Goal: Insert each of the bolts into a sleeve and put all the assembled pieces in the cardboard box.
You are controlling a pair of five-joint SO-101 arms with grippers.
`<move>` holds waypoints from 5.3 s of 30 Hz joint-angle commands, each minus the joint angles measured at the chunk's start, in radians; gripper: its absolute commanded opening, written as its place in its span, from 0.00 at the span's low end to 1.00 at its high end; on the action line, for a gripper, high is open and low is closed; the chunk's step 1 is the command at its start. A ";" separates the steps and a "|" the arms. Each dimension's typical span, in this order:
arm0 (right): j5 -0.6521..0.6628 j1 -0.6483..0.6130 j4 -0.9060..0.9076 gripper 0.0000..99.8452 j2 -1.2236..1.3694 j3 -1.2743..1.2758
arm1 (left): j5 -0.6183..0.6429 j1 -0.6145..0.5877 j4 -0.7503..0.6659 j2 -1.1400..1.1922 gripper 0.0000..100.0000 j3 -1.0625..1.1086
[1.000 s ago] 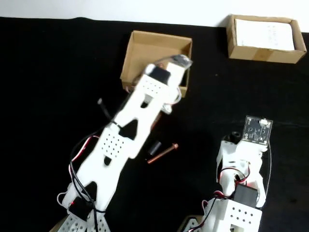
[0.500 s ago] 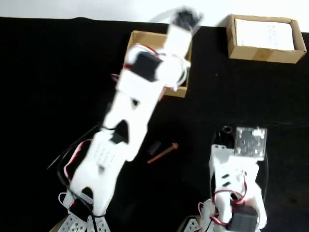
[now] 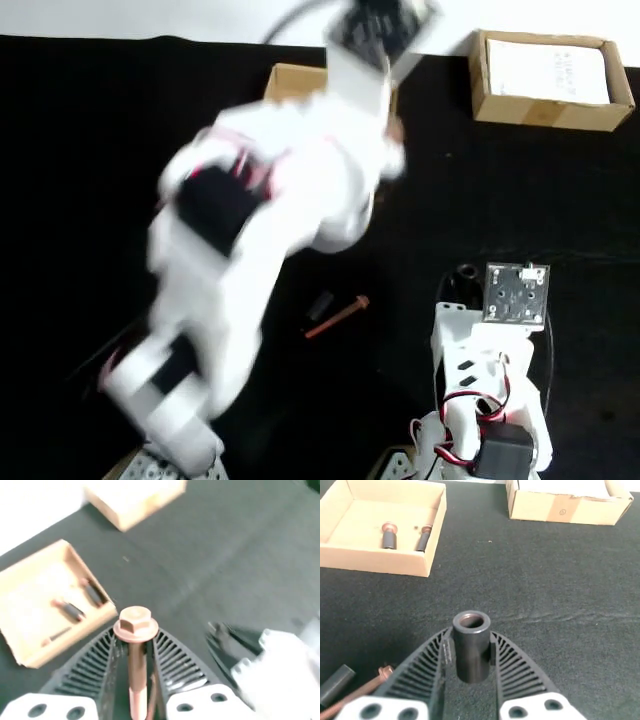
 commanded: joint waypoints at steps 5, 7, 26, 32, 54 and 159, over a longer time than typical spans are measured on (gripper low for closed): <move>-0.198 -0.058 -0.148 0.01 0.002 -0.048 | -0.023 0.045 -0.279 -0.392 0.01 0.656; -0.269 -0.131 -0.177 0.01 -0.005 -0.047 | -0.023 0.021 -0.422 -0.432 0.01 0.782; -0.315 -0.294 -0.248 0.01 -0.007 0.038 | -0.020 0.033 -1.247 -0.519 0.01 1.354; -0.315 -0.294 -0.248 0.01 -0.007 0.041 | 0.060 0.053 -1.246 -0.516 0.01 1.274; -0.316 -0.295 -0.306 0.01 -0.007 0.081 | 0.207 0.054 -1.335 -0.380 0.01 1.299; -0.157 -0.400 0.320 0.12 2.925 -2.921 | 0.319 -0.687 -0.838 -1.728 0.01 2.732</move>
